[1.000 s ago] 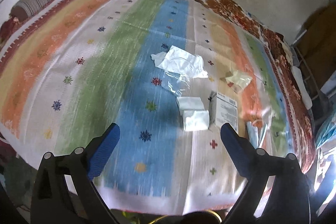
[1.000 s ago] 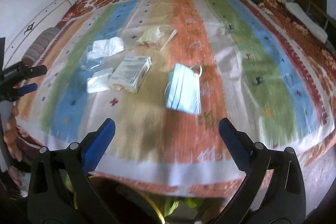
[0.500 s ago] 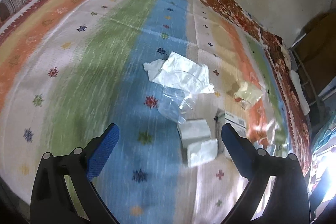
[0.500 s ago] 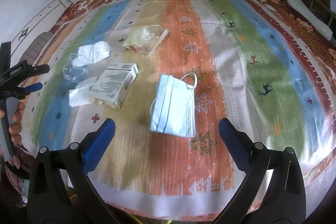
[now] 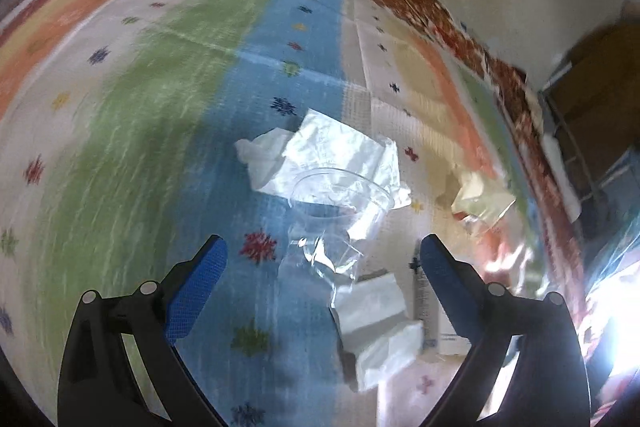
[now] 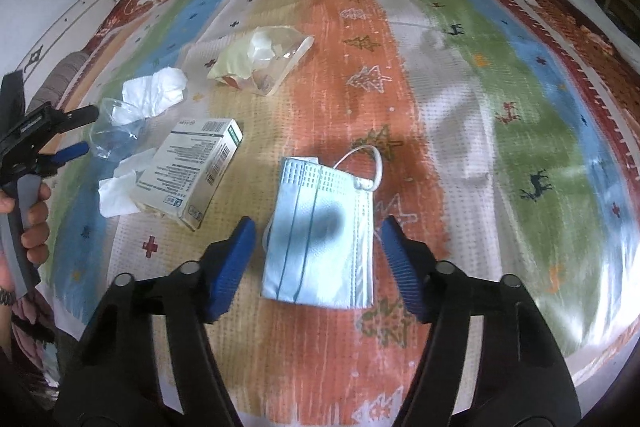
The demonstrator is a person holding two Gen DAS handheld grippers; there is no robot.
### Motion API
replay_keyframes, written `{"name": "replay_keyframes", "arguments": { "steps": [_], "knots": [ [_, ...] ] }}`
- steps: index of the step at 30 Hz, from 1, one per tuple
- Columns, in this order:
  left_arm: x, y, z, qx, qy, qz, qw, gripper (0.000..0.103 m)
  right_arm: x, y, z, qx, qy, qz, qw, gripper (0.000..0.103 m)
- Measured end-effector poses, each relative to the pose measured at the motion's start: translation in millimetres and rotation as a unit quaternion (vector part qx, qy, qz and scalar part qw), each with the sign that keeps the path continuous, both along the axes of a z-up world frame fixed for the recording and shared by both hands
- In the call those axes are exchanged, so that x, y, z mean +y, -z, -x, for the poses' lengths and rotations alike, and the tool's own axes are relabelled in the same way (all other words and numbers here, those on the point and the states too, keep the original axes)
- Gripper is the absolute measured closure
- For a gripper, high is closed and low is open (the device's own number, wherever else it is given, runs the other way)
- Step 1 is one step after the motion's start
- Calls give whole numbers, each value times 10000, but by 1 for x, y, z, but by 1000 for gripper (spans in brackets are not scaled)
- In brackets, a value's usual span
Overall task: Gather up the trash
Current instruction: 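Reach the right tool to the blue face mask while the left tool reaches the clear plastic cup, then close the right tool on the blue mask while the left tool grasps the clear cup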
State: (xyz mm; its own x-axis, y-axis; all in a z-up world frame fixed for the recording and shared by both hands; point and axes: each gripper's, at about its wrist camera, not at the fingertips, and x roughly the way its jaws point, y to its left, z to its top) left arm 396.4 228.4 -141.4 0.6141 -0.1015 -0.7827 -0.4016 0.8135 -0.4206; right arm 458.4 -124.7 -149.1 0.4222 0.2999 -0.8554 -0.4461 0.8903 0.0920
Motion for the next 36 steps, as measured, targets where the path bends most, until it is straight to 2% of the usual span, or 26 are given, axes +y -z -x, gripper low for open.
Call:
{"name": "replay_keyframes", "arguments": {
  "steps": [3, 6, 7, 8, 9, 10, 15, 16, 22, 32, 36],
  "knots": [
    [-2, 7, -11, 43, 177, -155, 9997, 13, 4, 8, -2, 64, -89, 132, 9999, 50],
    [-3, 14, -21, 113, 399, -237, 9989, 25, 4, 14, -4, 59, -132, 236, 9996, 59],
    [-4, 15, -23, 122, 447, -307, 9985, 35, 3, 17, -5, 66, -119, 306, 9994, 66],
    [-5, 16, -24, 111, 485, -420, 9979, 43, 3, 19, -5, 77, -116, 373, 9992, 69],
    [-7, 16, -25, 133, 494, -534, 9973, 44, 4, 21, -6, 87, -120, 412, 9990, 72],
    [-8, 16, -26, 192, 495, -664, 9964, 51, 4, 22, -7, 98, -131, 422, 9990, 76],
    [-15, 15, -24, 95, 585, -804, 9950, 56, 4, 22, -8, 84, -240, 424, 9988, 91],
    [-16, 13, -23, 55, 608, -801, 9949, 67, 4, 22, -7, 86, -252, 418, 9988, 95],
    [-18, -1, -12, -19, 492, -788, 9957, 68, 10, 11, 0, 25, -424, 384, 9984, 100],
    [-33, -31, 16, 75, 505, -912, 9945, 69, 18, -25, 25, -146, -655, 207, 9975, 100],
    [-36, -40, 32, 139, 384, -807, 9959, 69, 17, -36, 39, -138, -742, 120, 9971, 100]
  ]
}}
